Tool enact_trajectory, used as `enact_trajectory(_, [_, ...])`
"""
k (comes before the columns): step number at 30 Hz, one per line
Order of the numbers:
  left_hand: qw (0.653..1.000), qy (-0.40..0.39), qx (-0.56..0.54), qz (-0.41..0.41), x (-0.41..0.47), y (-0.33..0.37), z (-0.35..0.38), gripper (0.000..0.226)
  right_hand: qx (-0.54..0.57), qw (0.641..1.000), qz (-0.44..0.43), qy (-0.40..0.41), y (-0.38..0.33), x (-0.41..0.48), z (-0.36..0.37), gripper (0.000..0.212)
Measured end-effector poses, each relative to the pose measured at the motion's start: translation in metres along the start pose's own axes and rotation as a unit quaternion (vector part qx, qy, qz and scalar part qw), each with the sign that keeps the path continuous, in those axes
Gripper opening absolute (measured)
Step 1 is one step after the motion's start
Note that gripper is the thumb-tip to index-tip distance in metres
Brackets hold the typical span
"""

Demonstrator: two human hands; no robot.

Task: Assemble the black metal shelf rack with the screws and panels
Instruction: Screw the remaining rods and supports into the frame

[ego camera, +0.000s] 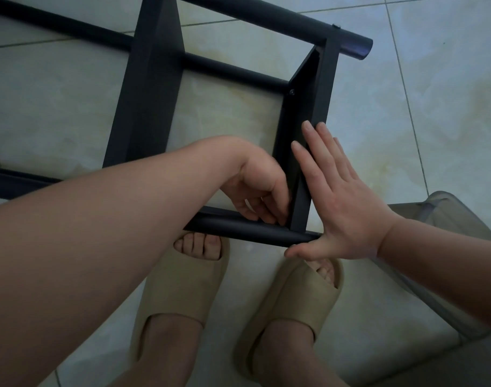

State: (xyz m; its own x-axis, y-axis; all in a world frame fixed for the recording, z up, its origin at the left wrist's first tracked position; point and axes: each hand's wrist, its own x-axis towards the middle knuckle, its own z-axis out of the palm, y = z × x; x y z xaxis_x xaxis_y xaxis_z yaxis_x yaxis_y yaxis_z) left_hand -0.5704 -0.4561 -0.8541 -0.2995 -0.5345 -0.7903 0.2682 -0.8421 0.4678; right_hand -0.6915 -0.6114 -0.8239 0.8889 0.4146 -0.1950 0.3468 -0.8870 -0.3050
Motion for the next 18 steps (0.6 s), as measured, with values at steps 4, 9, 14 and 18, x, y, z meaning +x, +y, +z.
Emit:
enact_trajectory(4, [1.000,0.008,0.012,-0.009,0.0020,0.0003,0.0024,0.017,0.003,1.000,0.000,0.000,0.0007,-0.0002,0.0003,0.134])
enact_trajectory(9, [1.000,-0.013,0.007,0.002,-0.0014,-0.0005,-0.0019,0.024,0.002,1.000,0.001,-0.003,0.0008,0.0007,0.0009,0.134])
enact_trajectory(14, [1.000,-0.006,0.017,0.011,0.0007,-0.0028,0.0018,0.018,0.000,1.000,-0.003,0.003,0.0004,0.0001,0.0013,0.134])
enact_trajectory(18, [1.000,0.003,0.014,0.027,0.0017,-0.0034,-0.0008,0.027,0.002,1.000,-0.001,0.001,0.0002,0.0001,0.0010,0.134])
